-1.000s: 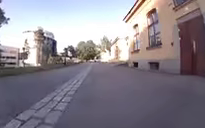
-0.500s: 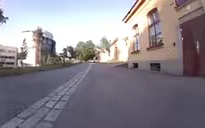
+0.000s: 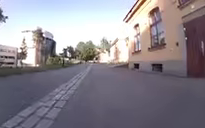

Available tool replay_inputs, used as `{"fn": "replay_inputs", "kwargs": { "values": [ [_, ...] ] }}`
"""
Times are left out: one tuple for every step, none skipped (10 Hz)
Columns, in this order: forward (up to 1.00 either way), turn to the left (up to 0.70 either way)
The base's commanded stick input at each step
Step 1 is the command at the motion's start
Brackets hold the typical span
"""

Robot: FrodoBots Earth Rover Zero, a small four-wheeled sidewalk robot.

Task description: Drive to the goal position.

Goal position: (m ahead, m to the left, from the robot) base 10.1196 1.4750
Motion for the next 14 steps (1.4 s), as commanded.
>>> {"fn": "replay_inputs", "kwargs": {
  "values": [
    [0.5,0.0],
    [0.5,0.0],
    [0.5,0.0],
    [0.5,0.0],
    [0.5,0.0],
    [0.5,0.0],
    [0.5,0.0],
    [0.5,0.0],
    [0.5,0.0],
    [0.5,0.0],
    [0.5,0.0],
    [0.5,0.0],
    [0.5,0.0],
    [0.5,0.0]
  ]
}}
